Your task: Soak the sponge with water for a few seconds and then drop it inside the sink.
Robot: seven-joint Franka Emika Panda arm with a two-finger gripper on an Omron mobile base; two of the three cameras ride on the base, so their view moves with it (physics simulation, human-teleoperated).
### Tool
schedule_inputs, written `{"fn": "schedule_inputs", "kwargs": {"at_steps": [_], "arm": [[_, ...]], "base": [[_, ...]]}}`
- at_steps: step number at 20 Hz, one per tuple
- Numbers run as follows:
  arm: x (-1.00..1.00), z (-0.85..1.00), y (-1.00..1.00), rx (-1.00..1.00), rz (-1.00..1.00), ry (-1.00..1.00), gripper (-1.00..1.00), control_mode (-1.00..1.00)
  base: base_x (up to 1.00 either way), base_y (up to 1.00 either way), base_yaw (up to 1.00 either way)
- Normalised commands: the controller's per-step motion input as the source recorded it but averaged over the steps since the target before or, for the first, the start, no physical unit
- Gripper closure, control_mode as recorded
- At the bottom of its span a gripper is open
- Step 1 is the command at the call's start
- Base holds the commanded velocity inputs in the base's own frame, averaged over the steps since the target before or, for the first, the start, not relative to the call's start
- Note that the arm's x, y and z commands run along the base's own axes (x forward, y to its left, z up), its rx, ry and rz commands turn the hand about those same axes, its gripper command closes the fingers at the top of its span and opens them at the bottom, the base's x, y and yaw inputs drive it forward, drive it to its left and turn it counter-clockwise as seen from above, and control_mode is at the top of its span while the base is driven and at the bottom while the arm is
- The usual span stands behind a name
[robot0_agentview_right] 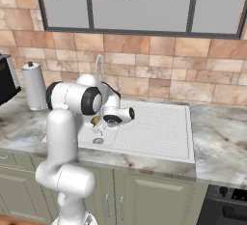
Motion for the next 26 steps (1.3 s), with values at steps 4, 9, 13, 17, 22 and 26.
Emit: {"fn": "schedule_inputs", "kwargs": {"at_steps": [4, 9, 13, 17, 22, 26], "arm": [[0.01, 0.00, 0.00, -0.03, -0.06, 0.18, 1.00, -1.00], [0.23, 0.00, 0.00, -0.04, -0.13, 0.28, 1.00, -1.00], [0.15, 0.06, -0.09, -0.01, -0.15, 0.29, 1.00, -1.00], [0.00, 0.04, -0.11, 0.00, -0.12, 0.26, 1.00, -1.00], [0.00, 0.00, -0.05, -0.05, -0.12, 0.21, 1.00, -1.00], [0.05, -0.07, 0.00, -0.15, -0.15, 0.13, 1.00, -1.00]], "base": [[0.00, 0.00, 0.00], [0.00, 0.00, 0.00], [0.00, 0.00, 0.00], [0.00, 0.00, 0.00], [0.00, 0.00, 0.00], [0.00, 0.00, 0.00]]}}
